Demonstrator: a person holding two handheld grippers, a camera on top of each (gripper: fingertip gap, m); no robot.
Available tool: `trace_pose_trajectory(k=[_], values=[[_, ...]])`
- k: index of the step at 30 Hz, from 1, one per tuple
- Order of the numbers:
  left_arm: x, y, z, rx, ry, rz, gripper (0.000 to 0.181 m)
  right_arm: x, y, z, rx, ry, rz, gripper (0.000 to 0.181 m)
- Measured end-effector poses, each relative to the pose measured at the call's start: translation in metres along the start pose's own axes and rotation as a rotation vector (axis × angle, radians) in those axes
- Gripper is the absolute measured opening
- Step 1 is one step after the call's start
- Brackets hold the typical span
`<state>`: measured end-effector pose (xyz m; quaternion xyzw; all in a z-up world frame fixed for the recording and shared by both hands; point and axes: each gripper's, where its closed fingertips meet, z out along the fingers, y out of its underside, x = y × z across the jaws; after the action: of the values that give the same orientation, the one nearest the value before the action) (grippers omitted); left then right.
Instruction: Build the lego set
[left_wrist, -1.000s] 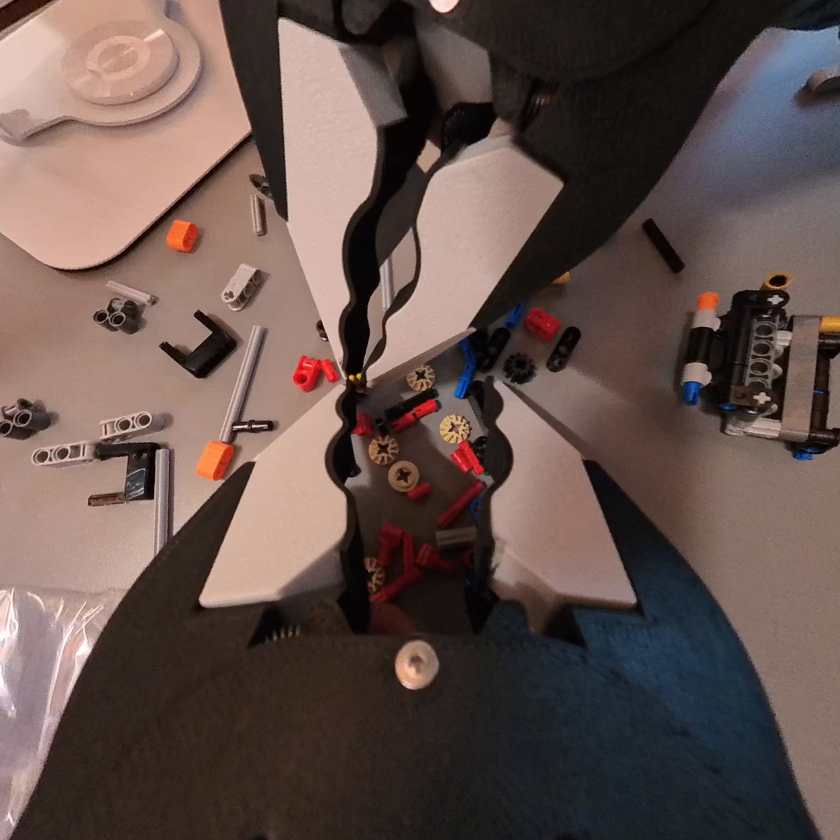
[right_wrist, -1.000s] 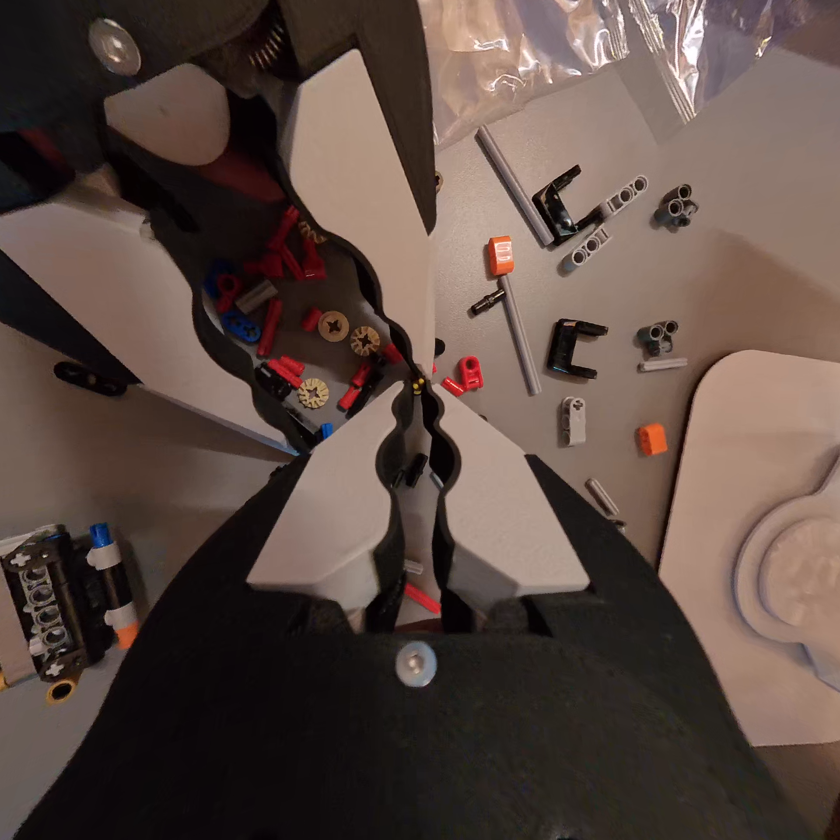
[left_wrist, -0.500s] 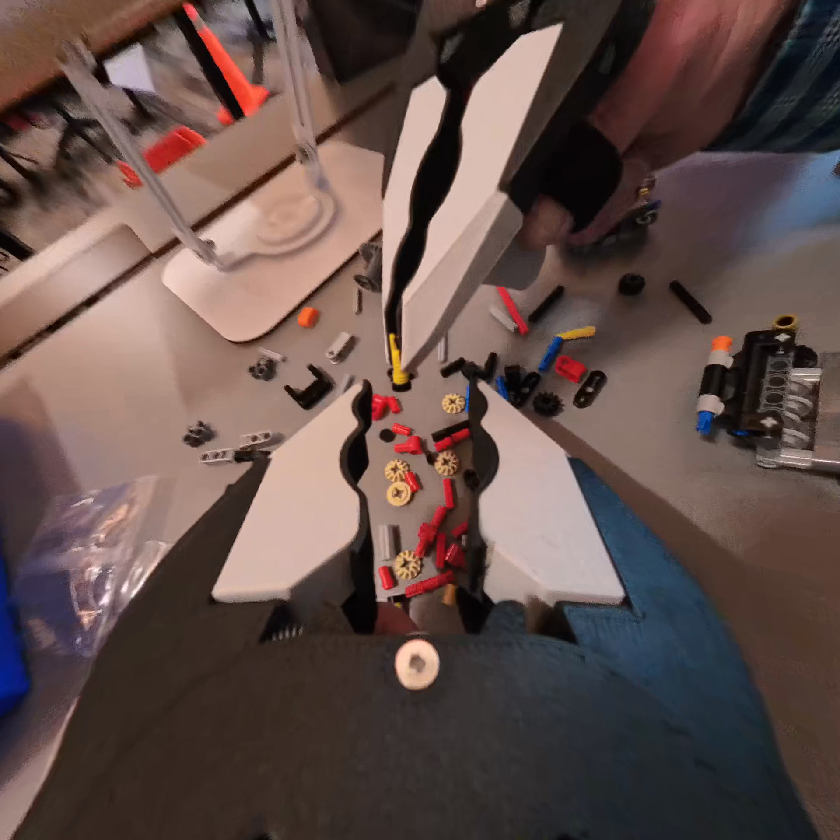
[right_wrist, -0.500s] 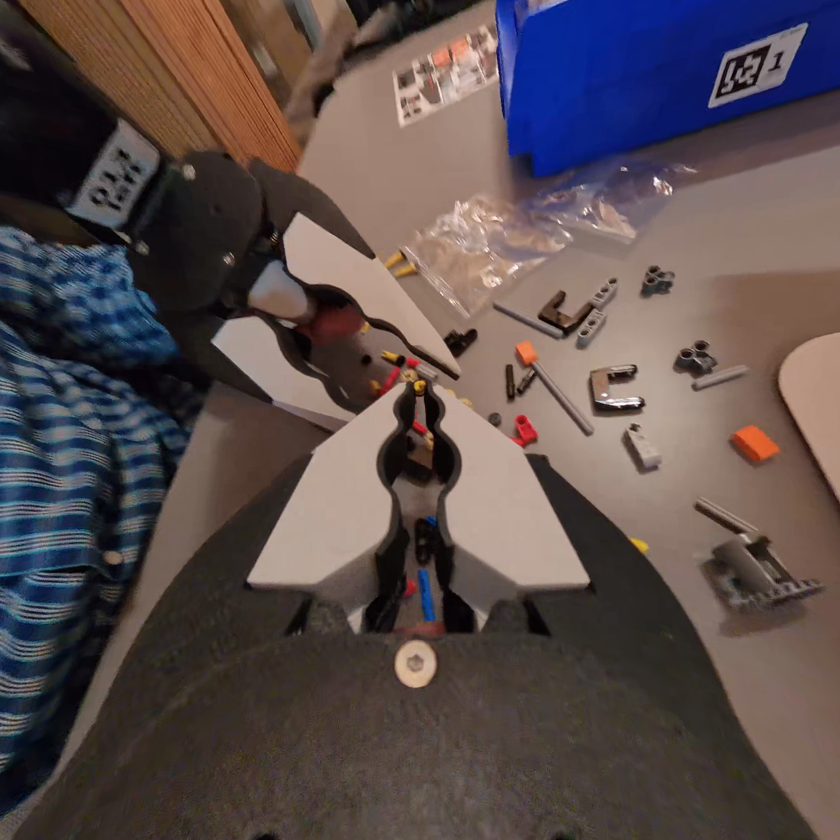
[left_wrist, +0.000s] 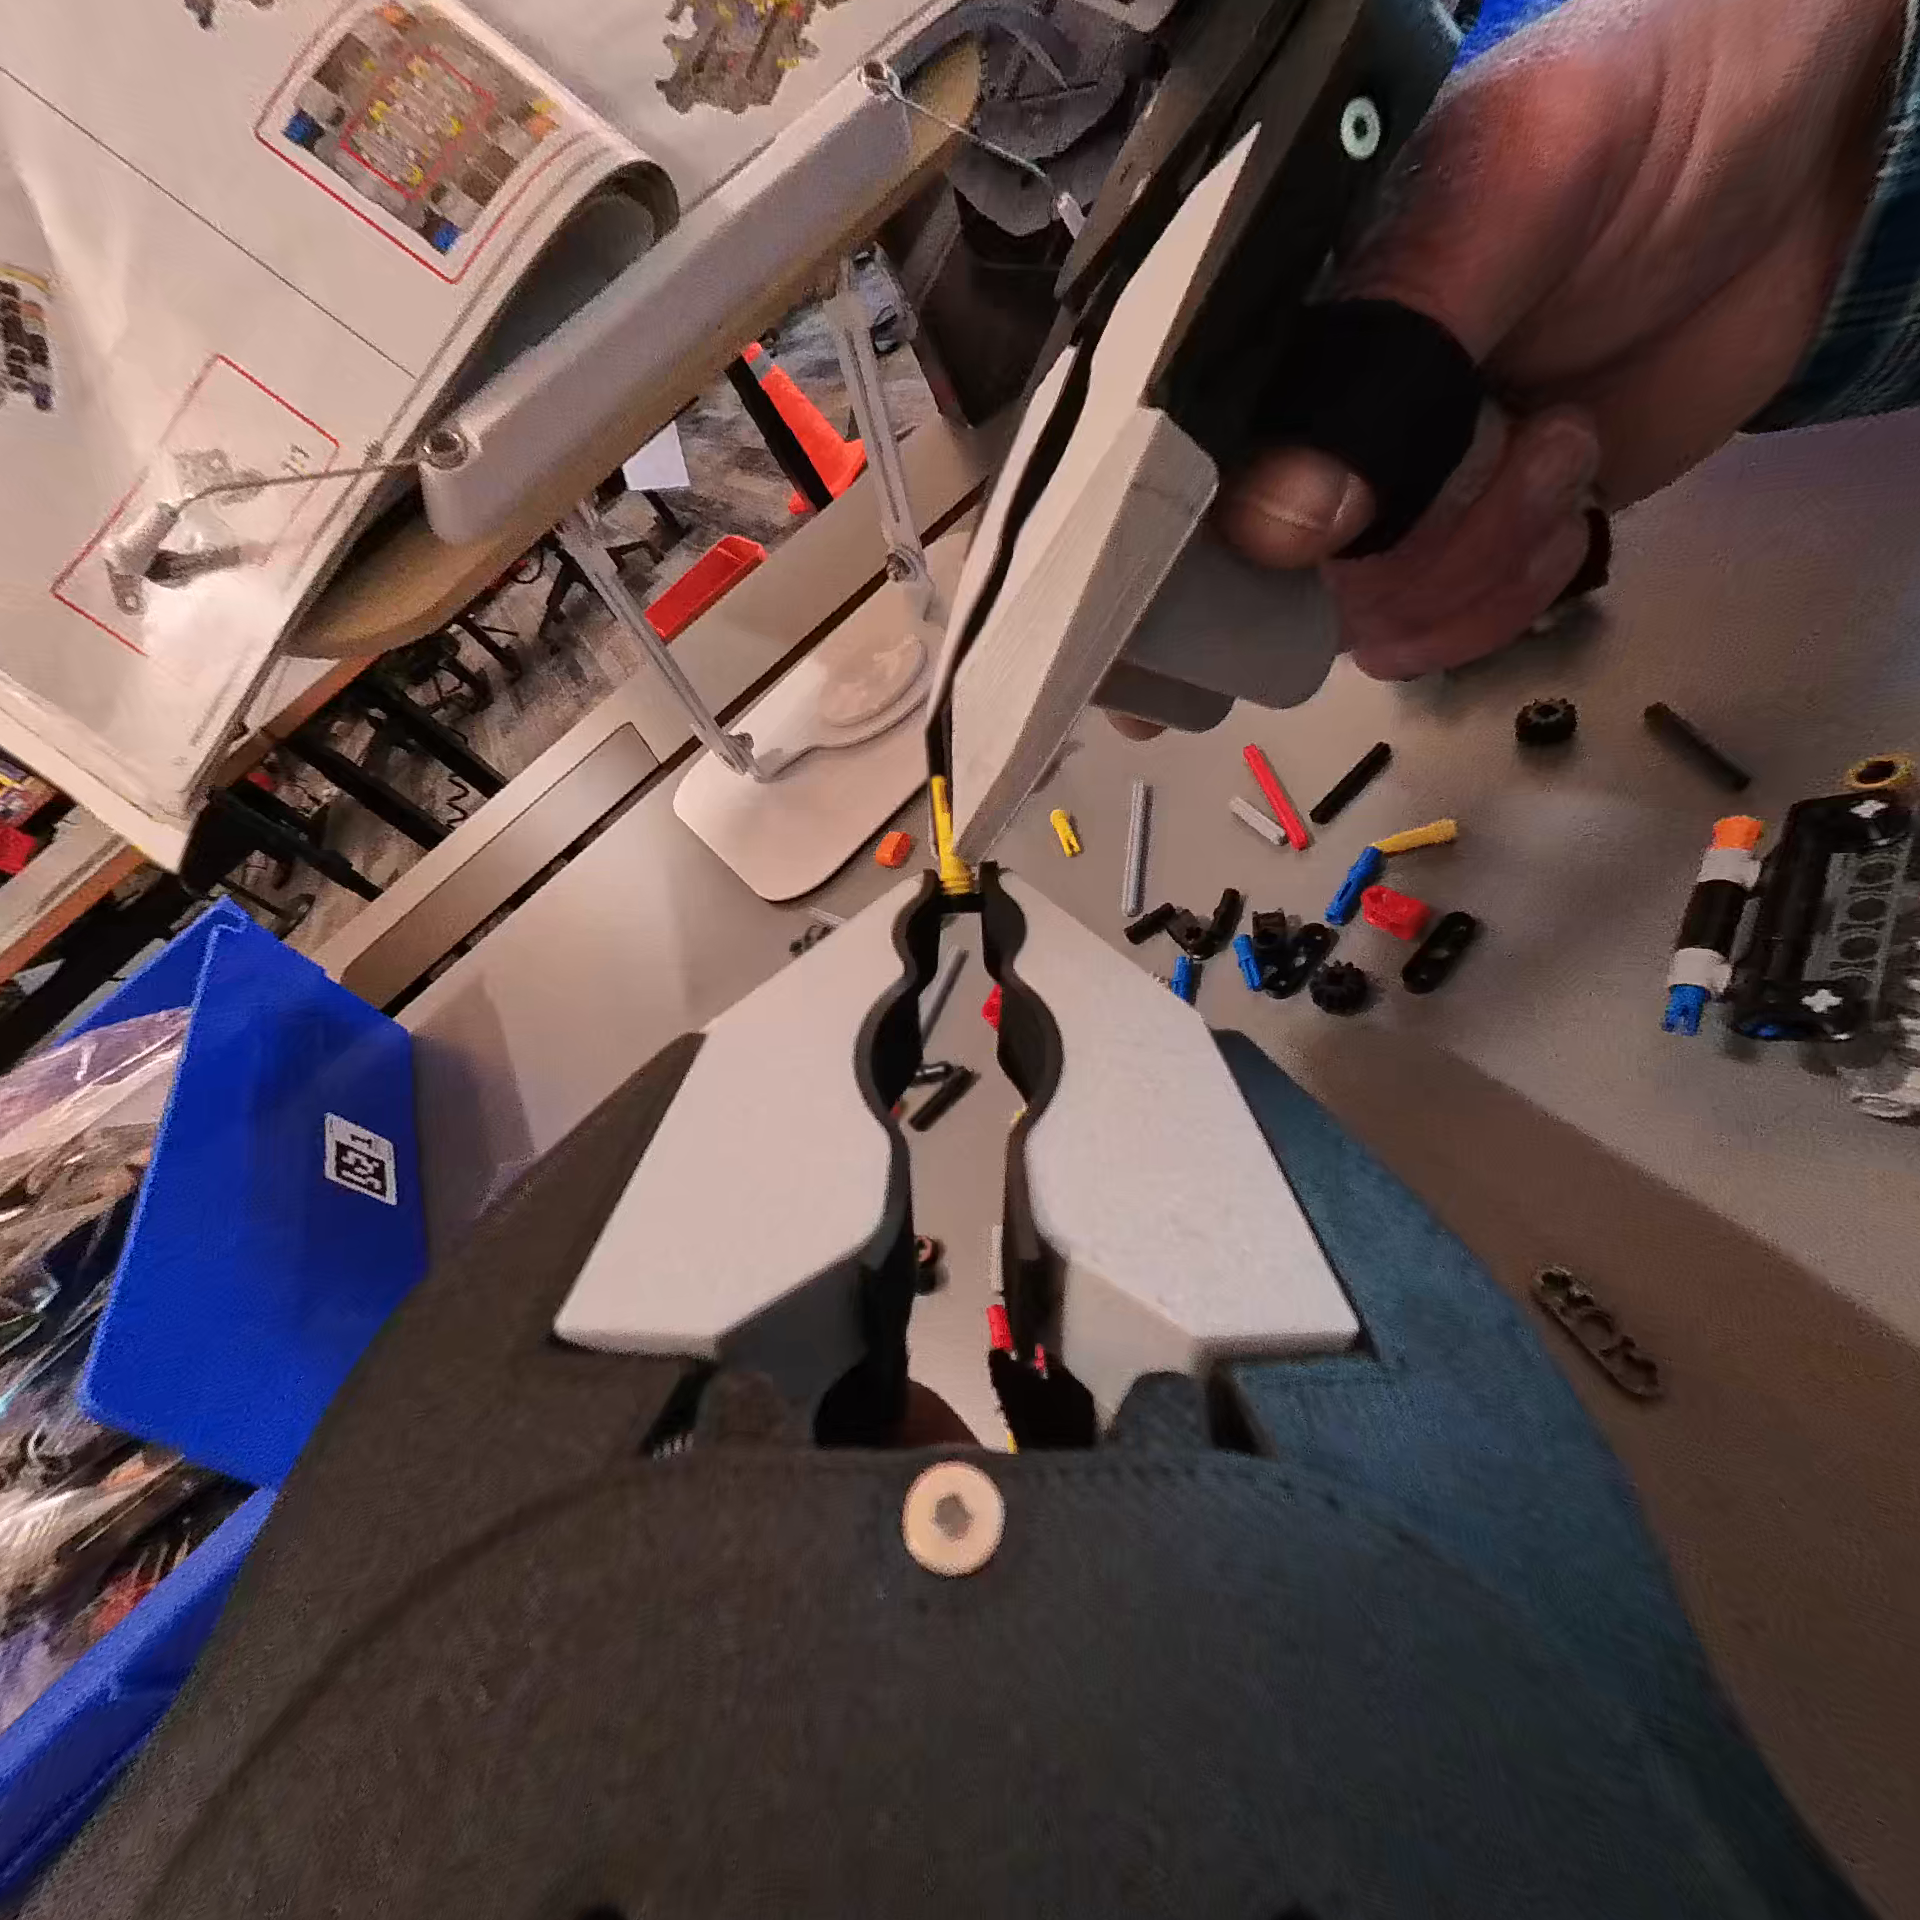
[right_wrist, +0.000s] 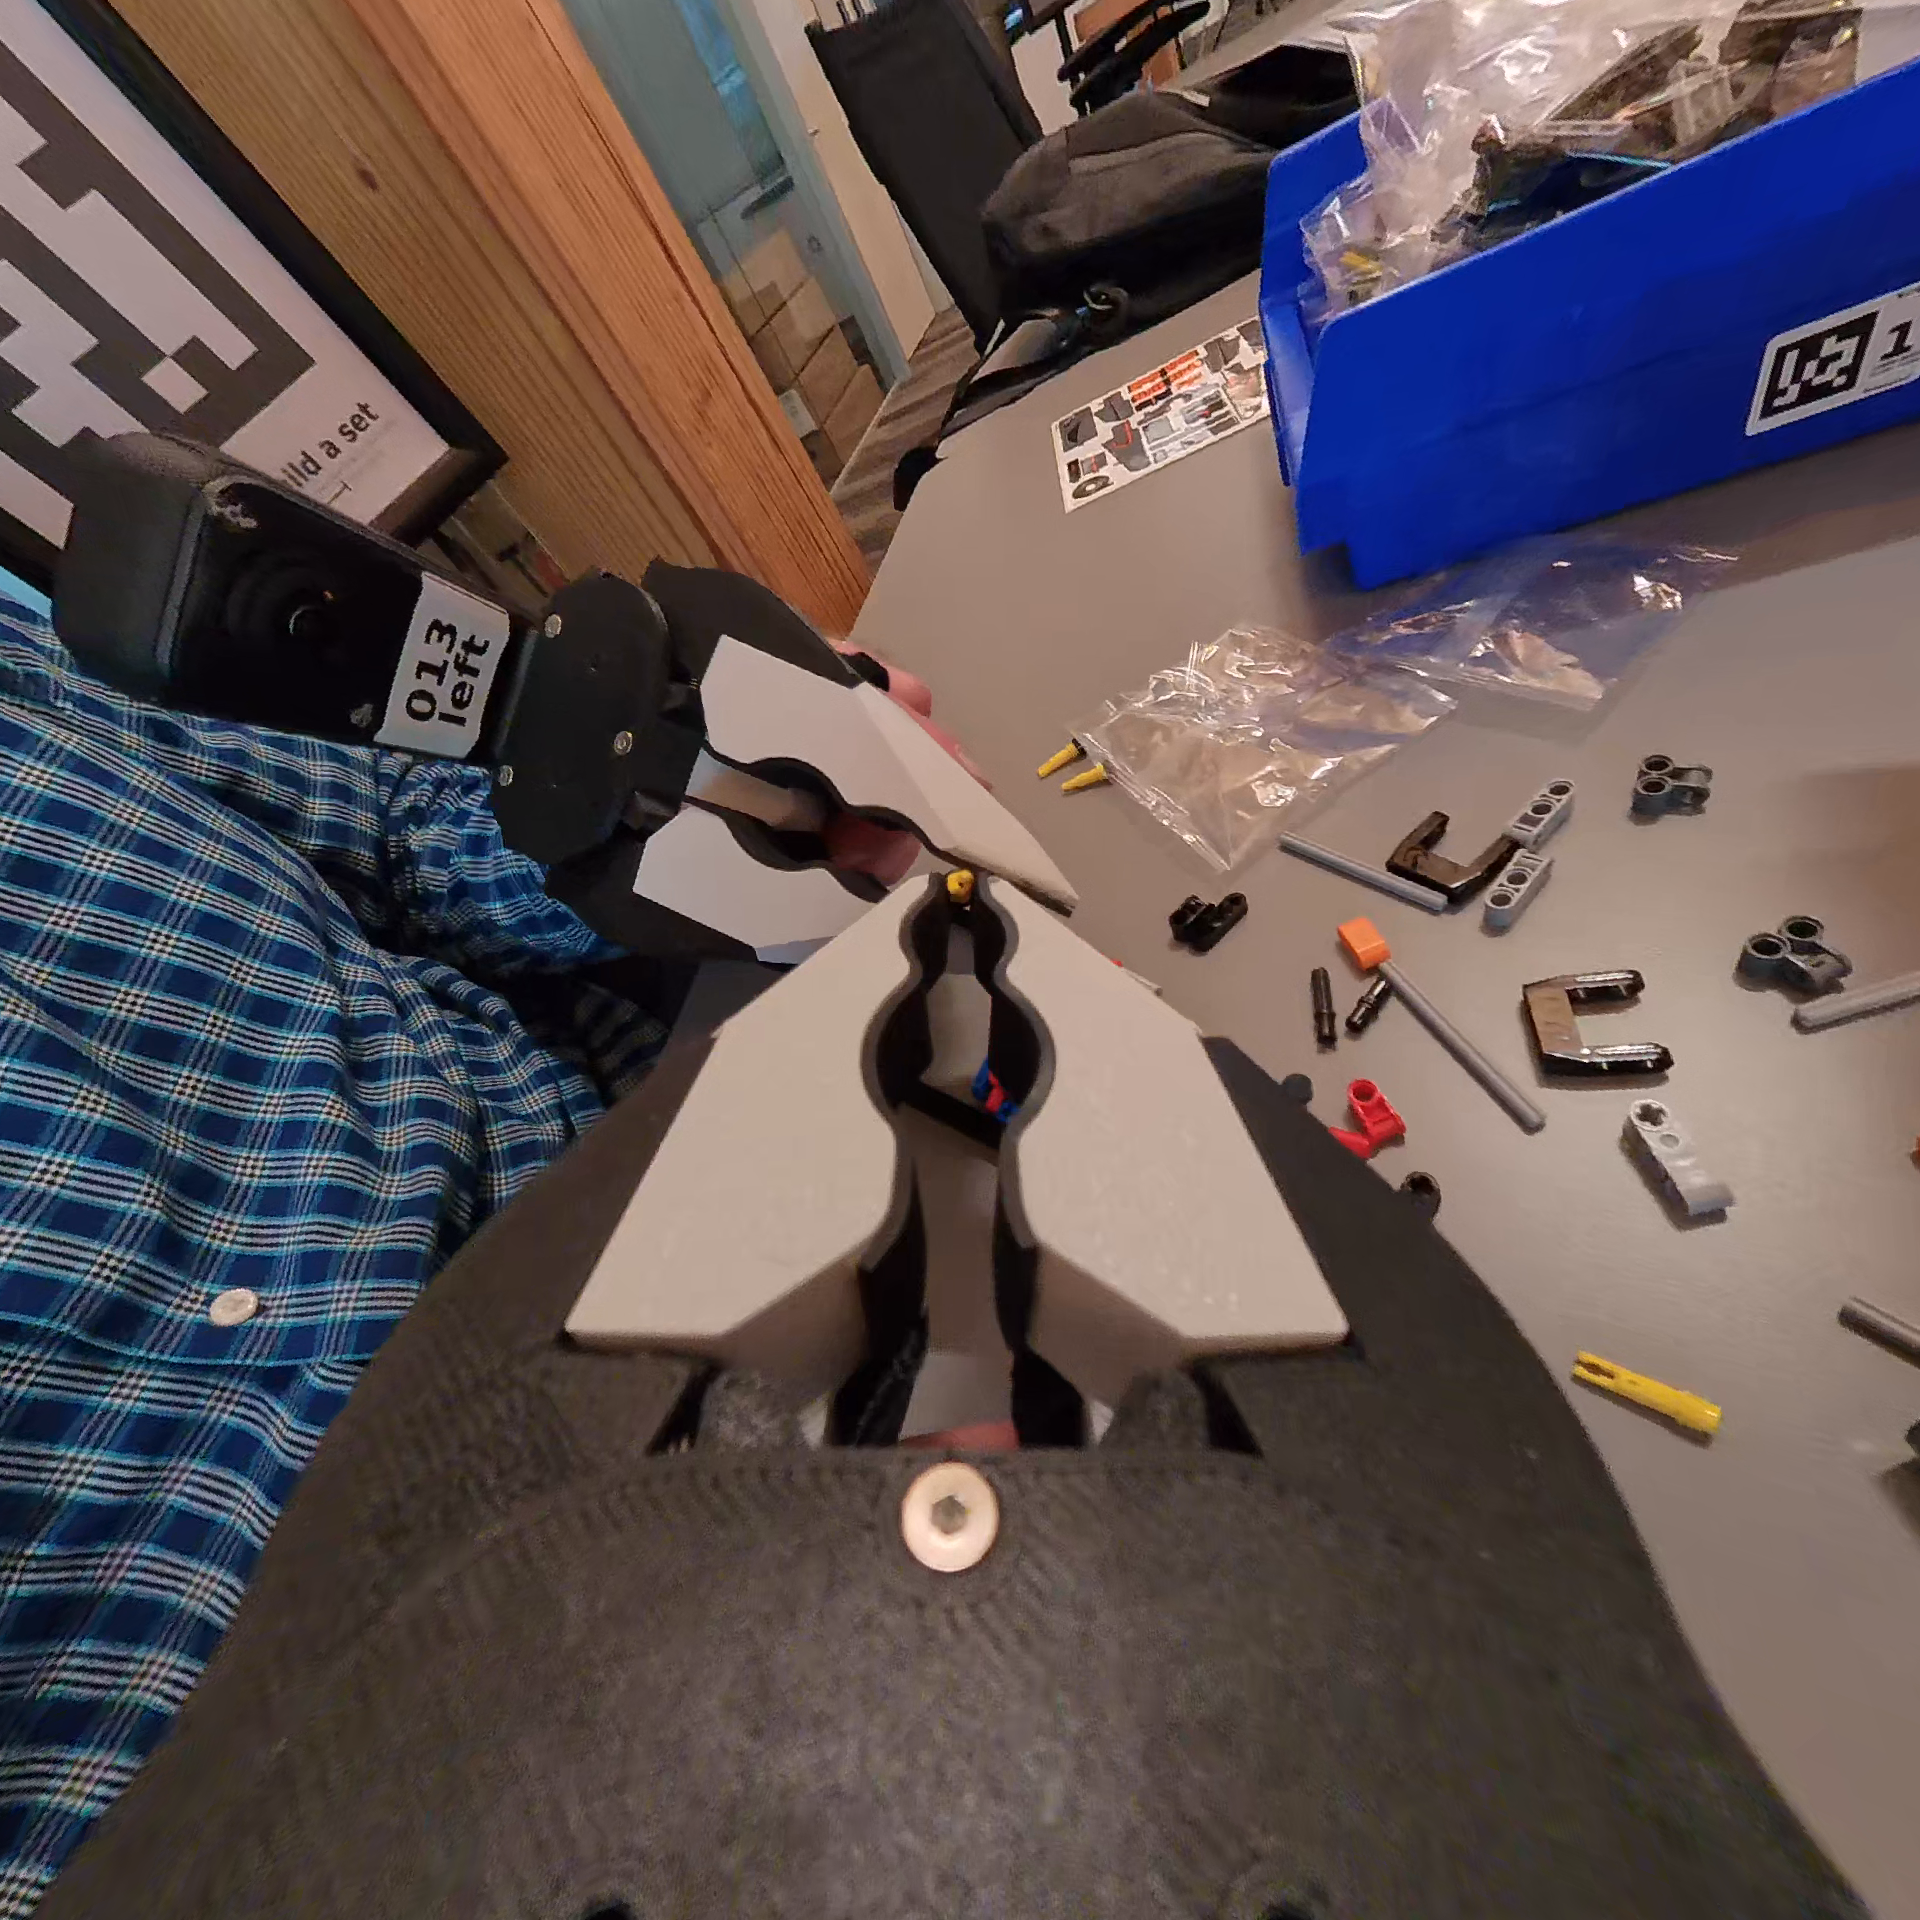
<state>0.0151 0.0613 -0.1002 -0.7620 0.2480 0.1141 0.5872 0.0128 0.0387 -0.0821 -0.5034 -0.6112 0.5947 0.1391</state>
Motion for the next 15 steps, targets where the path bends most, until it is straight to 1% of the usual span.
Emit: trace_pose_trajectory(k=[4, 5, 7, 8, 10, 12, 14, 15], values=[[-0.002, -0.001, -0.005, 0.0, -0.017, 0.012, 0.005, -0.004, -0.002, 0.003, -0.004, 0.007, -0.011, 0.003], [-0.003, -0.001, -0.007, 0.0, -0.021, 0.017, 0.005, -0.004, -0.002, 0.005, -0.011, 0.019, -0.018, 0.006], [-0.004, 0.002, -0.01, -0.006, -0.017, 0.007, 0.005, -0.001, -0.001, 0.008, -0.034, 0.051, -0.031, 0.026], [-0.007, 0.004, -0.013, -0.01, -0.014, -0.007, 0.005, 0.001, 0.0, 0.009, -0.041, 0.061, -0.034, 0.032], [-0.014, 0.011, -0.024, -0.025, -0.013, -0.038, 0.005, 0.004, 0.001, 0.008, -0.05, 0.082, -0.045, 0.034], [-0.022, 0.027, -0.039, -0.089, -0.004, -0.052, 0.005, 0.004, 0.001, 0.005, -0.055, 0.102, -0.072, 0.033], [-0.026, 0.053, -0.057, -0.196, 0.032, -0.079, 0.005, 0.004, 0.002, 0.001, -0.061, 0.131, -0.106, 0.033], [-0.031, 0.068, -0.067, -0.244, 0.023, -0.089, 0.005, 0.005, 0.003, 0.0, -0.069, 0.148, -0.125, 0.033]])
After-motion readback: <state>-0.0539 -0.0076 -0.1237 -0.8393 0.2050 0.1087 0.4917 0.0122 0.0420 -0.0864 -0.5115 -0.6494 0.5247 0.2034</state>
